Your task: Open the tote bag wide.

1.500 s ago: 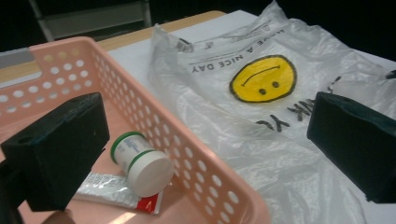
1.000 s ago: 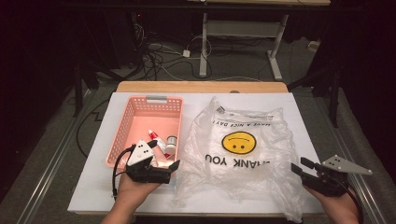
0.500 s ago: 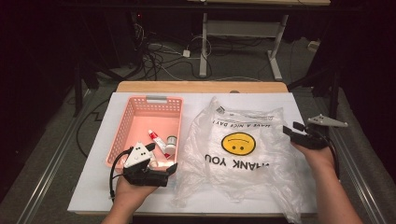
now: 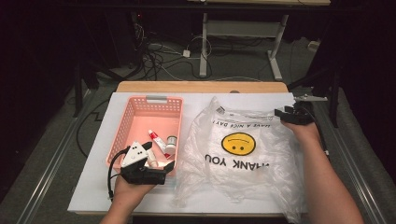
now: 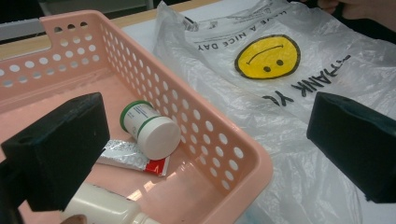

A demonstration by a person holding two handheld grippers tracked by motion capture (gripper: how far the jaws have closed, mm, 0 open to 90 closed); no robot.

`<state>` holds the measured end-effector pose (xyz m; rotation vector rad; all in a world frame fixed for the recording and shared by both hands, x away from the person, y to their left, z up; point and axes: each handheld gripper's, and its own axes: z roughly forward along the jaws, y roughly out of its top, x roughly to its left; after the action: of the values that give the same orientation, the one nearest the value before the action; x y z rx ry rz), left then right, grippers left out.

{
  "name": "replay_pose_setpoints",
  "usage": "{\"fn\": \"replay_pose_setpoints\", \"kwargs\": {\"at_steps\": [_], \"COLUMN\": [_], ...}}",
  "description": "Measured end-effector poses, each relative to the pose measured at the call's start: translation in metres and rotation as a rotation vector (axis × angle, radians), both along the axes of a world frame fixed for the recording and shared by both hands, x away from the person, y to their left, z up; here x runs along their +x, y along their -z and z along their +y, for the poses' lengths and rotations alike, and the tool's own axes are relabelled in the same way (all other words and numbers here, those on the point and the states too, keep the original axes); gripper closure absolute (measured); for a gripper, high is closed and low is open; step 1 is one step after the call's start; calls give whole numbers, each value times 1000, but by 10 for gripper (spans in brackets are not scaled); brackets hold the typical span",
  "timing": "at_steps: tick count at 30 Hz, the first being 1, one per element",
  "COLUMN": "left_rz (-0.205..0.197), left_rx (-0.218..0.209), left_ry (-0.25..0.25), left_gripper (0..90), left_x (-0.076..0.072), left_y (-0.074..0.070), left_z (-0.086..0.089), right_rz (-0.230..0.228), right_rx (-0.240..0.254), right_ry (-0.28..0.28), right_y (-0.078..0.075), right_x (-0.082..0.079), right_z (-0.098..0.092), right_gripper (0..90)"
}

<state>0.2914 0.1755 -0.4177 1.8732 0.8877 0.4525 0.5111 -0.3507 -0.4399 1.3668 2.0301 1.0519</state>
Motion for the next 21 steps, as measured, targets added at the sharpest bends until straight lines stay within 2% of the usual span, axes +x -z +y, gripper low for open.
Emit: {"fn": "replay_pose_setpoints", "kwargs": {"at_steps": [2, 4, 5, 6, 10, 11, 12, 14, 16, 17, 20, 21], "left_rz": [-2, 0, 1, 4, 0, -2, -3, -3, -5, -4, -6, -6], "left_rx": [0, -1, -2, -3, -3, -1, 0, -1, 2, 3, 7, 9], "left_ry": [6, 14, 17, 20, 26, 26, 26, 32, 36, 38, 46, 47], "left_gripper": [0, 0, 0, 0, 0, 0, 0, 0, 0, 0, 0, 0], "left_x": [0, 0, 0, 1, 0, 0, 0, 0, 0, 0, -1, -1], "left_y": [0, 0, 0, 0, 0, 0, 0, -1, -1, -1, -1, -1], "left_z": [-1, -3, -3, -4, -5, -5, -5, -6, -7, -8, -9, -10], "right_rz": [38, 39, 39, 25, 3, 3, 1, -5, -30, -30, -55, -64], "right_rx": [-10, -12, -12, -20, -15, -15, -7, -7, -13, -13, -16, -28], "right_ry": [-27, -46, -46, -31, 49, 49, 93, 104, 131, 131, 167, 189], "right_y": [7, 11, 11, 13, 11, 11, 9, 7, -1, -1, -9, -12], "right_x": [12, 16, 16, 19, 19, 19, 15, 13, 3, 3, -9, -19], "right_z": [4, 7, 7, 7, -10, -10, -25, -32, -52, -52, -71, -82], "right_gripper": [647, 852, 852, 900, 900, 900, 900, 900, 900, 900, 900, 900]}}
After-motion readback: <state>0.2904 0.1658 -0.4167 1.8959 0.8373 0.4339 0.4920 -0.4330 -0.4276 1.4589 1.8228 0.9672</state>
